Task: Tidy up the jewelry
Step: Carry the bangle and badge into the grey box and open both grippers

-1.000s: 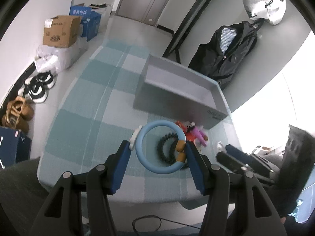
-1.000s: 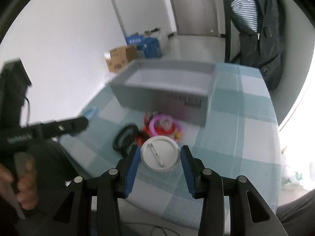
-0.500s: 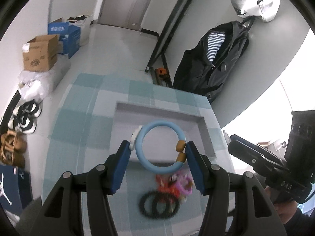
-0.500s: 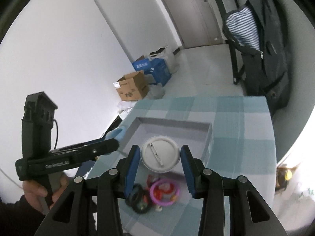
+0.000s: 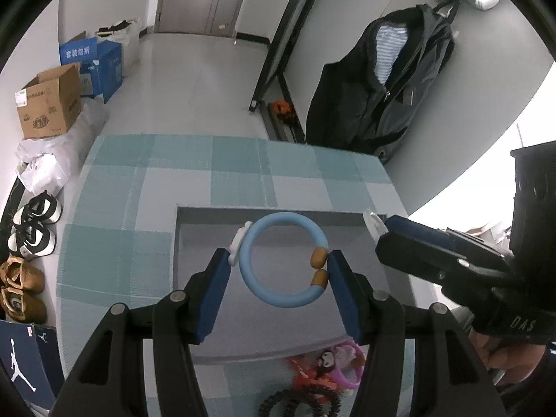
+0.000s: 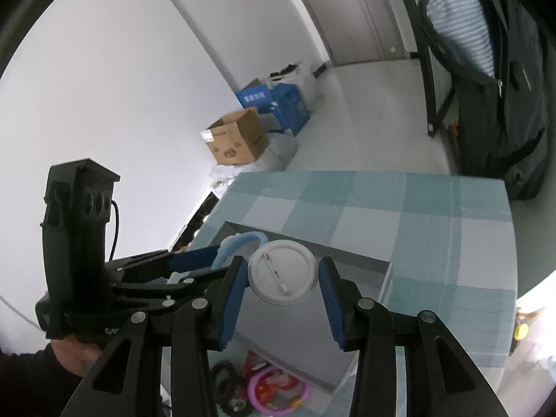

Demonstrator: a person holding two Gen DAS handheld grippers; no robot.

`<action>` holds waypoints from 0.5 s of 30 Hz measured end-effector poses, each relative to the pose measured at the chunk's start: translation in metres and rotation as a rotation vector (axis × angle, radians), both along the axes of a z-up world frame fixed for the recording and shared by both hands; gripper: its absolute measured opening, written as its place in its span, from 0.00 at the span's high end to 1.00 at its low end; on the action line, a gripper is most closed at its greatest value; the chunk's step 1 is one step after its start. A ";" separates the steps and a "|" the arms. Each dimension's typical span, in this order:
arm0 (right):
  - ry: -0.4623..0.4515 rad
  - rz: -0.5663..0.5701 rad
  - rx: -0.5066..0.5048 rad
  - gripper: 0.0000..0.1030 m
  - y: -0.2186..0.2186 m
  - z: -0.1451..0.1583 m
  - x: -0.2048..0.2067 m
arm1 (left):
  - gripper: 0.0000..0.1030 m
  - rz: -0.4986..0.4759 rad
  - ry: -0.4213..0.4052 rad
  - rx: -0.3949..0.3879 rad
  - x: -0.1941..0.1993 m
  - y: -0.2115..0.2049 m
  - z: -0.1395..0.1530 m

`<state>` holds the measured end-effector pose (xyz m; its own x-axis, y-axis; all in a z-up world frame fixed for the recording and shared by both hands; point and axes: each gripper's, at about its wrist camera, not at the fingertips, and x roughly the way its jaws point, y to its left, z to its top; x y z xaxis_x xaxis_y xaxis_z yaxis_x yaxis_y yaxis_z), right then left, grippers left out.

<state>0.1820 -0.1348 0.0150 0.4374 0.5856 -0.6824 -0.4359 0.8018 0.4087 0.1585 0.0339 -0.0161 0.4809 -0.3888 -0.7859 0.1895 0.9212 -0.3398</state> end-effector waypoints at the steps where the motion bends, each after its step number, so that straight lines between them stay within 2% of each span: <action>1: 0.006 -0.002 0.001 0.60 0.000 -0.001 0.002 | 0.49 -0.002 0.006 -0.001 0.002 0.001 -0.003; 9: 0.069 -0.018 -0.002 0.60 0.001 -0.017 0.013 | 0.49 -0.020 0.015 -0.001 0.011 -0.005 -0.009; 15: 0.084 -0.035 0.003 0.60 -0.001 -0.020 0.015 | 0.49 -0.037 0.008 -0.004 0.012 -0.008 -0.009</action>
